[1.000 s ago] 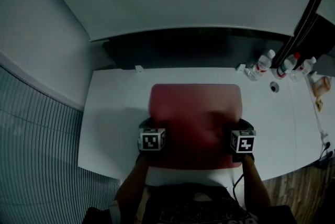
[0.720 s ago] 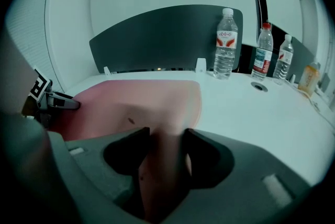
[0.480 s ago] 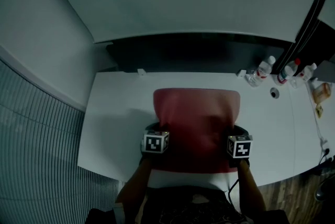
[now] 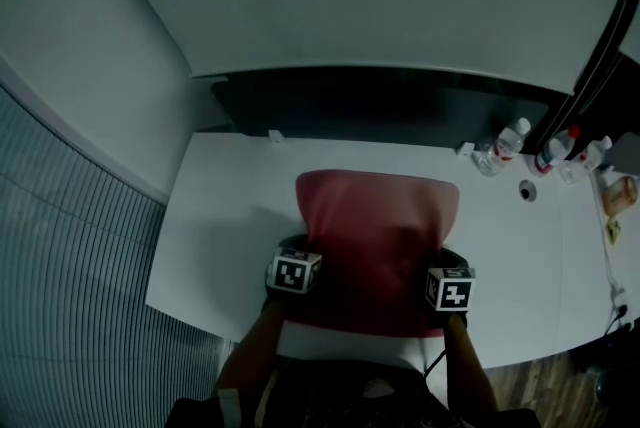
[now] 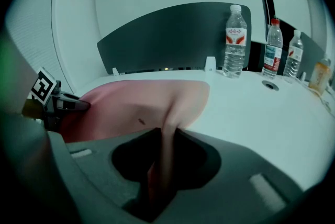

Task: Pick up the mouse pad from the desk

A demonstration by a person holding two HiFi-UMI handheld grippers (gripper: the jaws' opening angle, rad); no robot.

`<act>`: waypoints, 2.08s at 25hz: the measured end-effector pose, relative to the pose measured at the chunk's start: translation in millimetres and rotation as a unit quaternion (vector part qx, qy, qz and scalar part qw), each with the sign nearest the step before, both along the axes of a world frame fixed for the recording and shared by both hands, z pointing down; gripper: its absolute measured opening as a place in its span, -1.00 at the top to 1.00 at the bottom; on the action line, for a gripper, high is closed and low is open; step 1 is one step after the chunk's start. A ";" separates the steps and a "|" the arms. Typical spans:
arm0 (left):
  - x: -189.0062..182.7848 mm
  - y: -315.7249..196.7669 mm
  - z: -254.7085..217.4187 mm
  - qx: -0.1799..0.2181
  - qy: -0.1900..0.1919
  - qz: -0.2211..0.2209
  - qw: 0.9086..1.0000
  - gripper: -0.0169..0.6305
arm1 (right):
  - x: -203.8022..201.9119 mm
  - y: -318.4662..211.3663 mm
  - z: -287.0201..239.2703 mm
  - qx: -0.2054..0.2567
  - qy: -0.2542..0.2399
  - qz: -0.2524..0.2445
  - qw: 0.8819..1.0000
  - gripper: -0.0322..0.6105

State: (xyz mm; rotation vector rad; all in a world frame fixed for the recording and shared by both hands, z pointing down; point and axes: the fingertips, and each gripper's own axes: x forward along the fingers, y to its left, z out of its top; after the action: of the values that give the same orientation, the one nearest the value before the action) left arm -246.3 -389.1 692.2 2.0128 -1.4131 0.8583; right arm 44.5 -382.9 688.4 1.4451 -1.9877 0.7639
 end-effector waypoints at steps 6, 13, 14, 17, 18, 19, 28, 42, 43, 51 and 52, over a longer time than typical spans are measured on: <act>2.7 0.4 -1.3 0.009 -0.012 0.008 1.000 0.75 | -2.0 -1.1 3.0 0.007 -0.008 -0.019 1.000 0.66; -0.8 1.8 -0.1 -0.001 0.004 0.006 1.000 0.75 | -1.8 1.3 0.4 -0.005 -0.030 -0.005 1.000 0.67; -0.2 -0.1 -2.0 0.002 0.008 0.008 1.000 0.75 | -2.0 0.2 -0.8 -0.002 -0.034 -0.005 0.999 0.67; 3.3 -0.2 -9.9 0.004 0.023 0.011 1.000 0.75 | -3.3 0.3 -9.0 0.009 -0.037 -0.003 0.999 0.67; 3.6 0.9 -13.0 0.004 0.023 0.010 1.000 0.75 | -3.9 0.3 -13.1 0.015 -0.036 -0.003 0.999 0.67; 3.9 1.7 -15.9 0.005 0.024 0.010 1.000 0.75 | -4.4 0.0 -17.0 0.022 -0.035 -0.003 0.999 0.67; 10.7 6.7 -40.8 0.026 0.039 0.015 0.999 0.75 | -12.1 6.1 -44.6 0.046 -0.027 -0.005 0.999 0.67; 14.5 13.7 -84.3 0.066 0.060 0.028 0.996 0.75 | -22.7 13.3 -89.5 0.095 -0.017 -0.012 0.995 0.67; 13.3 13.7 -87.7 0.072 0.061 0.028 0.995 0.75 | -23.9 14.2 -93.6 0.100 -0.014 -0.011 0.995 0.66; 3.4 9.3 -130.2 0.119 0.067 0.029 0.990 0.74 | -39.1 14.2 -135.8 0.145 -0.002 -0.009 0.989 0.66; 1.7 9.4 -135.9 0.125 0.068 0.030 0.989 0.74 | -41.4 14.8 -140.7 0.149 0.000 -0.009 0.989 0.66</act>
State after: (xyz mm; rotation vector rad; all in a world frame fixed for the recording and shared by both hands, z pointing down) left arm -244.7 -379.7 556.2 2.2639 -1.4490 0.5780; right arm 3.1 -368.1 547.7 1.5881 -2.1833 0.4717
